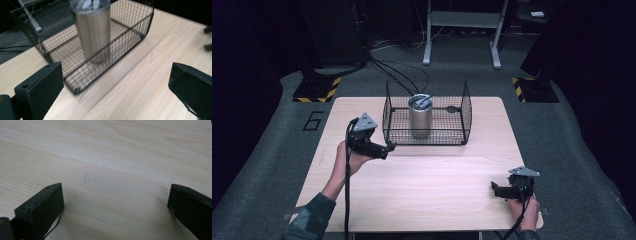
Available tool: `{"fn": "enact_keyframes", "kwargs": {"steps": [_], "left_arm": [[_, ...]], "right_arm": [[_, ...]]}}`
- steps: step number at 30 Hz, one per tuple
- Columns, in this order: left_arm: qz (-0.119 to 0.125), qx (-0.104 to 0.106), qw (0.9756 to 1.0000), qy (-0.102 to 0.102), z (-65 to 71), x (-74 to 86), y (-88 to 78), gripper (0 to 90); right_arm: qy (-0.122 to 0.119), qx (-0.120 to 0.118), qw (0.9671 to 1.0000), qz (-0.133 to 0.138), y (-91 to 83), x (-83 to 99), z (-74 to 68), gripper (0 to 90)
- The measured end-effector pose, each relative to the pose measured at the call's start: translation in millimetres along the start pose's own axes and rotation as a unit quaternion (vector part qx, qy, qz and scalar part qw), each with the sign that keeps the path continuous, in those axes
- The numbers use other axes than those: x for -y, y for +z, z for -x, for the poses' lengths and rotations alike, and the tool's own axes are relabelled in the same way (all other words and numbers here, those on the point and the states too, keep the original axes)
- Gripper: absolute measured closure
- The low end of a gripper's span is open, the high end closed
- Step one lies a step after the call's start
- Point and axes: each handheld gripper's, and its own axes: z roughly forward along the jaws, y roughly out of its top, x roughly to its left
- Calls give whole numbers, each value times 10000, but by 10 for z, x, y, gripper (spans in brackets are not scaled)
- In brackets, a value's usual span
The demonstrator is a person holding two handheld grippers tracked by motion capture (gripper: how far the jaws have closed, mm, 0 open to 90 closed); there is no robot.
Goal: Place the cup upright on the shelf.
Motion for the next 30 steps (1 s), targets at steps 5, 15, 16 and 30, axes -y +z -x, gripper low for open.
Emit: {"fn": "enact_keyframes", "kwargs": {"steps": [5,15,16,30], "left_arm": [[-238,-223,9994,-89,1,375,-115,0],[-687,-738,9911,-866,-178,1333,-160,0],[-745,-761,9897,-952,-209,1426,-157,0],[-1019,-1264,9739,-1586,-486,2092,-71,0]], "right_arm": [[0,0,10000,1,0,0,1,2],[7,1,10000,-2,0,0,-1,2],[8,1,10000,-1,0,0,-1,2],[14,-2,10000,-1,1,0,0,2]]}}
